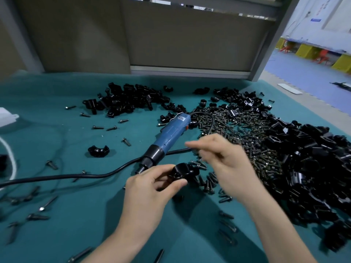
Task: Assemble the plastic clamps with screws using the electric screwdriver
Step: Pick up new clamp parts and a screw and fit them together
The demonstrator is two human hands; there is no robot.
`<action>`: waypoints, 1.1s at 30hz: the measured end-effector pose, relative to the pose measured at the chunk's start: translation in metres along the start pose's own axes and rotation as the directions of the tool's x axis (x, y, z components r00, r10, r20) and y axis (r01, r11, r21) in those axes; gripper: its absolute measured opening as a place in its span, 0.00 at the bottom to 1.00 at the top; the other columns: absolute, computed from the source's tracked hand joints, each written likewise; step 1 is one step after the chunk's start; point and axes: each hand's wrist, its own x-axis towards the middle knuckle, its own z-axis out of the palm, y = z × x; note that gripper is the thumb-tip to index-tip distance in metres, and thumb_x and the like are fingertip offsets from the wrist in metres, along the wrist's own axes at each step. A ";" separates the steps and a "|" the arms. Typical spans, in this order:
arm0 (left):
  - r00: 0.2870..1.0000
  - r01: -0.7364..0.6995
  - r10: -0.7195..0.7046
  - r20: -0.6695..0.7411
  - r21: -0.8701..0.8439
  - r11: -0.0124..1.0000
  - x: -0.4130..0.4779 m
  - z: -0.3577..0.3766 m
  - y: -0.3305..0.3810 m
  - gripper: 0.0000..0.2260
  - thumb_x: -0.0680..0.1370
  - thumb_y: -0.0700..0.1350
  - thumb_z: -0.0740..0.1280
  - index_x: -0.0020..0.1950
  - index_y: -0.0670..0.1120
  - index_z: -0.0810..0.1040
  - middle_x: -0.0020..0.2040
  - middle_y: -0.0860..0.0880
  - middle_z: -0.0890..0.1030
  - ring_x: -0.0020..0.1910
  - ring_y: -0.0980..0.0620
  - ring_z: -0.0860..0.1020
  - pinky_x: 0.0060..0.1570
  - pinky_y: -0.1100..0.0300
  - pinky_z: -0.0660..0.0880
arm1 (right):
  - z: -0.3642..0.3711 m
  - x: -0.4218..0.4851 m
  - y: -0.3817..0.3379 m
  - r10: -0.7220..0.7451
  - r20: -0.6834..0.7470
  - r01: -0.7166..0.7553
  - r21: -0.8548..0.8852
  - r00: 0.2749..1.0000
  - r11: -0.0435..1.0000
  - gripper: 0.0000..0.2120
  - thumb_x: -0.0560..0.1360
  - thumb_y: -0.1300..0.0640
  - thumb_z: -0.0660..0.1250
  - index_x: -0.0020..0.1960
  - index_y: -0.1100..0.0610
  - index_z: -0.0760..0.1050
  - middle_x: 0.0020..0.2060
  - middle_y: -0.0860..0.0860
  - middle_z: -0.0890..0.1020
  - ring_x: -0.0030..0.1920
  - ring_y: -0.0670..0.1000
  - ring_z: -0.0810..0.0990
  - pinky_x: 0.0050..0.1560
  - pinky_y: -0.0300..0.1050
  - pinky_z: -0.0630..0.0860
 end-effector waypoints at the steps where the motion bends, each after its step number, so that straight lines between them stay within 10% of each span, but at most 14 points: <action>1: 1.000 -0.006 0.006 -0.004 0.011 1.000 0.001 0.000 -0.001 0.17 0.64 0.38 0.80 0.35 0.62 0.82 0.36 0.60 0.84 0.33 0.63 0.82 0.36 0.76 0.74 | 0.009 -0.002 -0.003 -0.040 0.057 0.041 -0.013 0.998 0.999 0.20 0.78 0.70 0.61 0.53 0.48 0.82 0.47 0.48 0.78 0.49 0.44 0.77 0.51 0.33 0.73; 5: 1.000 -0.023 0.023 0.010 0.042 0.999 0.001 0.000 -0.001 0.16 0.64 0.39 0.79 0.38 0.60 0.82 0.36 0.57 0.83 0.31 0.58 0.82 0.35 0.73 0.75 | 0.020 -0.005 -0.003 -0.088 0.090 0.088 0.010 0.992 0.996 0.14 0.78 0.67 0.58 0.50 0.59 0.83 0.48 0.47 0.80 0.51 0.44 0.78 0.54 0.37 0.74; 18: 0.998 -0.057 0.055 0.028 0.086 0.995 0.000 -0.001 0.003 0.19 0.65 0.40 0.79 0.37 0.66 0.81 0.38 0.62 0.83 0.33 0.62 0.81 0.38 0.74 0.74 | 0.018 -0.003 -0.004 -0.077 -0.019 0.080 0.212 0.997 0.974 0.17 0.76 0.71 0.63 0.45 0.49 0.80 0.44 0.46 0.73 0.43 0.47 0.80 0.47 0.39 0.78; 33: 0.995 -0.095 0.092 0.027 0.186 0.978 -0.001 -0.003 0.006 0.14 0.65 0.42 0.78 0.40 0.60 0.81 0.35 0.64 0.82 0.36 0.65 0.80 0.37 0.77 0.70 | 0.024 -0.007 -0.008 -0.275 0.045 0.279 -0.178 0.960 0.944 0.08 0.73 0.69 0.66 0.50 0.62 0.81 0.44 0.49 0.72 0.45 0.43 0.72 0.47 0.32 0.71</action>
